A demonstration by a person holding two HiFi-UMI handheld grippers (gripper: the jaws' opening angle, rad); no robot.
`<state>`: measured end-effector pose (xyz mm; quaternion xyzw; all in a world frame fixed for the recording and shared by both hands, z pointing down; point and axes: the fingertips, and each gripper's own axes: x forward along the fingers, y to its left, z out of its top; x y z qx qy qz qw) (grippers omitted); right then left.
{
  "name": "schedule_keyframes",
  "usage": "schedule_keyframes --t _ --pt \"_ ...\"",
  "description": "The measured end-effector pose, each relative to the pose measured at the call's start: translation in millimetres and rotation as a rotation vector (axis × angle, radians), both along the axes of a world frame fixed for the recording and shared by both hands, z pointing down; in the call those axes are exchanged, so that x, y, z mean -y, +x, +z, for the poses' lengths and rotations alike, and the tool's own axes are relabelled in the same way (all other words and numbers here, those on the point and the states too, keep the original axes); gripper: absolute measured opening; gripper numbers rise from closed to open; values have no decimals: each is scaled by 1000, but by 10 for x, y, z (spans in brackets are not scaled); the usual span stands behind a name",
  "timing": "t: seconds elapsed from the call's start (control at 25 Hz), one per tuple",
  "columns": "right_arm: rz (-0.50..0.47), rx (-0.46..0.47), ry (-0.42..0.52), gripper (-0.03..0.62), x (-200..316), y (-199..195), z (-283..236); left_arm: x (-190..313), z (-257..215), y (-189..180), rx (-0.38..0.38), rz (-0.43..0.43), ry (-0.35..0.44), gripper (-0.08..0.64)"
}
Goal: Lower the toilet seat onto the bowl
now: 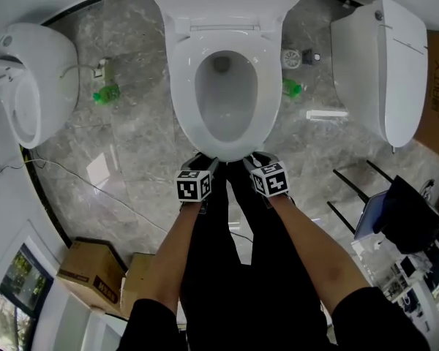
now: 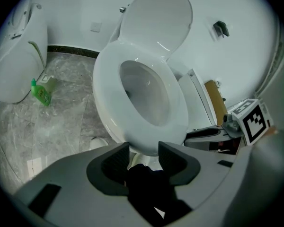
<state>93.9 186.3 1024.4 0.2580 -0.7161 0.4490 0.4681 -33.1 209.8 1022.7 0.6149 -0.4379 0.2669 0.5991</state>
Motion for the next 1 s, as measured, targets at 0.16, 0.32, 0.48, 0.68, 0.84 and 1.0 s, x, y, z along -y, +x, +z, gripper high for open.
schedule_keyframes --t 0.16,0.32,0.48,0.68,0.84,1.0 --pt "-23 -28 -38 147 -22 30 90 -15 93 14 0 12 -20 198" --pt "-24 -37 -76 143 -24 33 184 -37 126 39 32 93 26 198" --pt "19 -57 -115 141 -21 49 276 -23 177 77 26 64 20 198" --pt "21 -65 -161 129 7 41 371 -17 267 73 28 36 -2 198" --pt "-9 -57 -164 120 38 62 382 -5 327 74 44 -4 -7 191" --pt "-5 -15 -165 117 -12 70 449 9 351 65 40 -24 -2 184"
